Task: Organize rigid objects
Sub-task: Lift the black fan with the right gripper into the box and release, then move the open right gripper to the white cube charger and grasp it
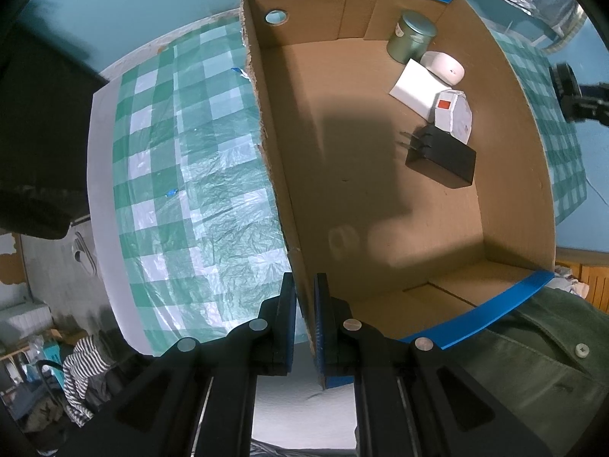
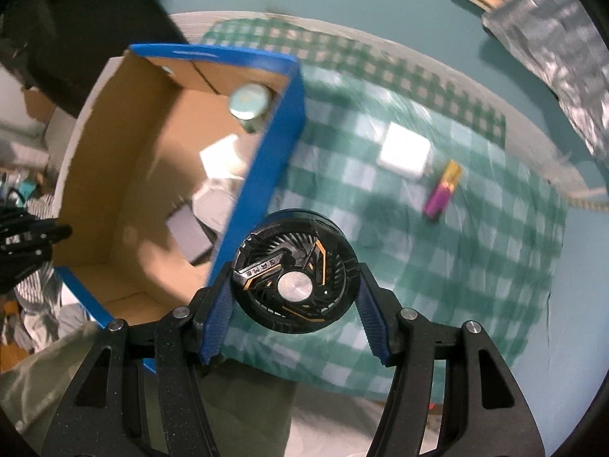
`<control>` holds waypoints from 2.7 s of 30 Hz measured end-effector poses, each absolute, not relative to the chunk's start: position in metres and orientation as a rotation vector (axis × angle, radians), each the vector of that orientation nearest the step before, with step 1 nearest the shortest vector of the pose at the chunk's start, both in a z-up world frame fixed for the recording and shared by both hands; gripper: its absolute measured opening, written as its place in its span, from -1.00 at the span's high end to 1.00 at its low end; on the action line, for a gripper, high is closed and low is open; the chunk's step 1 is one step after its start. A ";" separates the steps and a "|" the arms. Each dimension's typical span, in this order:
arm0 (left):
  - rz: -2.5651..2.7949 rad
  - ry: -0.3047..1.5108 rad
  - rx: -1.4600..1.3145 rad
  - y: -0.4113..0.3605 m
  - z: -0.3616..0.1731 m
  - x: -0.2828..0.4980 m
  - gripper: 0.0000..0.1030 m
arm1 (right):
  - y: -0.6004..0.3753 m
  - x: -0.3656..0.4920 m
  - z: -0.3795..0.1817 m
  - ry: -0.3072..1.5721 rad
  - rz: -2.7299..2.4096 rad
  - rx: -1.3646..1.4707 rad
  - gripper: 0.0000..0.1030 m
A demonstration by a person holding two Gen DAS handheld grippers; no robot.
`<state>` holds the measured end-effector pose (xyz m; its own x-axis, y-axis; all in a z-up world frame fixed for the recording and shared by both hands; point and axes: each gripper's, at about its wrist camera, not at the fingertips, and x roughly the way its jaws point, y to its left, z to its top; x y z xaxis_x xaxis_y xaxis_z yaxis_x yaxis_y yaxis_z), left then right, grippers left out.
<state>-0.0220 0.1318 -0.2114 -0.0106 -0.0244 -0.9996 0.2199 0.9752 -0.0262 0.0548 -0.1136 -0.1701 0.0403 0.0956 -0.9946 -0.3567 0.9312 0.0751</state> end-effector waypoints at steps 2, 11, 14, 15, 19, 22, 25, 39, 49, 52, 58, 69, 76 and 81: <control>-0.192 1.571 0.153 0.132 -0.211 -0.022 0.84 | -0.105 0.059 -0.165 1.484 0.371 -0.244 -0.18; -0.174 1.569 0.140 0.132 -0.211 -0.019 0.84 | -0.063 0.077 -0.158 1.454 0.466 -0.352 -0.18; -0.165 1.571 0.134 0.131 -0.211 -0.019 0.84 | -0.050 0.082 -0.163 1.454 0.491 -0.379 -0.18; -0.163 1.571 0.132 0.131 -0.211 -0.019 0.84 | -0.045 0.084 -0.165 1.457 0.496 -0.389 -0.18; -0.155 1.572 0.122 0.133 -0.212 -0.019 0.84 | -0.027 0.090 -0.178 1.469 0.522 -0.434 -0.18; -0.151 1.573 0.117 0.133 -0.212 -0.019 0.84 | -0.015 0.093 -0.191 1.483 0.543 -0.470 -0.18; -0.146 1.573 0.112 0.133 -0.212 -0.018 0.84 | -0.007 0.095 -0.199 1.496 0.561 -0.485 -0.18; -0.124 1.575 0.100 0.133 -0.212 -0.019 0.84 | 0.014 0.099 -0.231 1.527 0.589 -0.575 -0.19; -0.112 1.579 0.099 0.133 -0.212 -0.019 0.84 | 0.013 0.098 -0.222 1.496 0.606 -0.564 -0.27; -0.109 1.580 0.098 0.133 -0.212 -0.018 0.84 | 0.011 0.100 -0.213 1.485 0.603 -0.542 -0.27; -0.107 1.578 0.099 0.133 -0.211 -0.019 0.84 | 0.003 0.102 -0.188 1.452 0.596 -0.515 -0.27; -0.104 1.578 0.110 0.132 -0.210 -0.019 0.84 | -0.021 0.103 -0.152 1.394 0.559 -0.479 -0.27; -0.103 1.580 0.121 0.131 -0.210 -0.019 0.84 | -0.044 0.105 -0.142 1.385 0.519 -0.457 -0.27; -0.102 1.581 0.121 0.130 -0.211 -0.019 0.84 | -0.063 0.110 -0.140 1.388 0.486 -0.452 -0.27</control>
<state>-0.0187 0.1299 -0.2106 -0.0119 0.0134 -0.9998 0.1413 0.9899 0.0116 0.1096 -0.0633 -0.1400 0.1158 0.0598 -0.9915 -0.5722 0.8199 -0.0174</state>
